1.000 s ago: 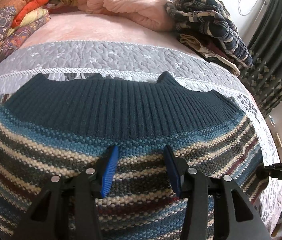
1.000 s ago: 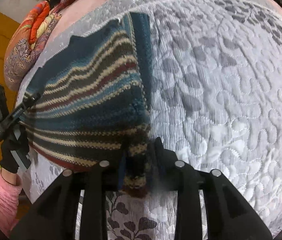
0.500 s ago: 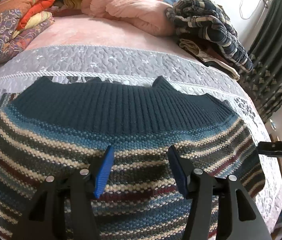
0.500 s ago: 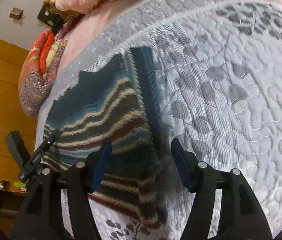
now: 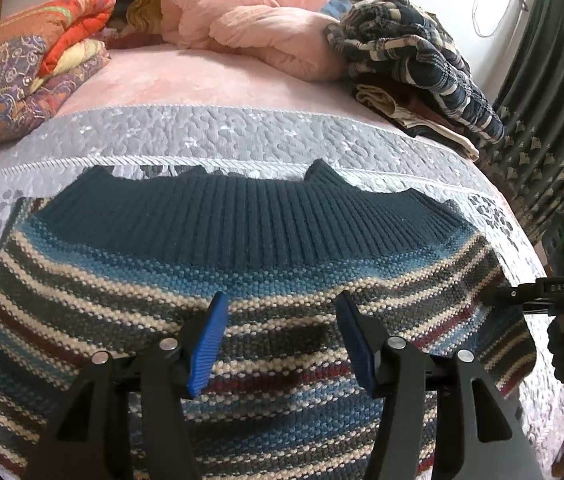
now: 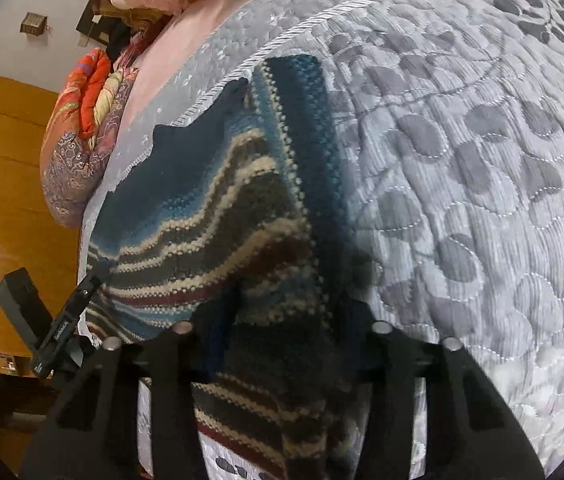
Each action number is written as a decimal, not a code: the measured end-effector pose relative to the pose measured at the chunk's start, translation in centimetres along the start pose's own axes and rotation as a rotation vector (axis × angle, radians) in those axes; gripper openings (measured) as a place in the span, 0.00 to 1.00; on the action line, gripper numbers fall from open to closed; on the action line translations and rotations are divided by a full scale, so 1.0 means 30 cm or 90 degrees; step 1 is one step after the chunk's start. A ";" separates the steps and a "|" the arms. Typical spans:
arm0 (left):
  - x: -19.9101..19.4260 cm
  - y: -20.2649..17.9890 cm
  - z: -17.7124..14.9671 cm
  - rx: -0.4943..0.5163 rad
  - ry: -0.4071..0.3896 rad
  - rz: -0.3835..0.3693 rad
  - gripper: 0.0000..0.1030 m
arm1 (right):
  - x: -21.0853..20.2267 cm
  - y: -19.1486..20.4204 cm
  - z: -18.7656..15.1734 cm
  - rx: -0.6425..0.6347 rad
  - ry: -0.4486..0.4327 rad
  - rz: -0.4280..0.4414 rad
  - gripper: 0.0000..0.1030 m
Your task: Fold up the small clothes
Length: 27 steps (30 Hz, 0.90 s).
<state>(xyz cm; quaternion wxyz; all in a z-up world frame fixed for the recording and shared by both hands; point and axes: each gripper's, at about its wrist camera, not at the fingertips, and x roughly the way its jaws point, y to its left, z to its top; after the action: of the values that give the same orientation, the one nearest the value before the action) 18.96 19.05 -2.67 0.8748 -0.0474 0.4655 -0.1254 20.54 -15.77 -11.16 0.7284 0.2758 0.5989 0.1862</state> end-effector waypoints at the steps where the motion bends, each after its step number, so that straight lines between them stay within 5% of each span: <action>1: -0.002 -0.002 -0.001 0.002 -0.002 0.003 0.55 | 0.000 0.006 -0.001 0.000 -0.002 0.000 0.32; 5: -0.013 -0.014 -0.004 0.016 -0.011 0.020 0.55 | -0.028 0.044 -0.002 -0.020 -0.018 -0.008 0.23; 14: -0.037 -0.022 -0.009 0.029 -0.029 0.039 0.56 | -0.133 0.190 -0.015 -0.098 -0.071 0.014 0.21; 27: -0.019 0.009 -0.023 0.027 -0.021 0.050 0.56 | -0.028 0.037 -0.024 -0.025 -0.035 -0.027 0.21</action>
<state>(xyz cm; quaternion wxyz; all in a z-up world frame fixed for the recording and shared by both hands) 18.14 19.48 -2.63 0.8874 -0.0131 0.4498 -0.1001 19.72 -15.29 -9.91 0.7537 0.2538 0.5805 0.1748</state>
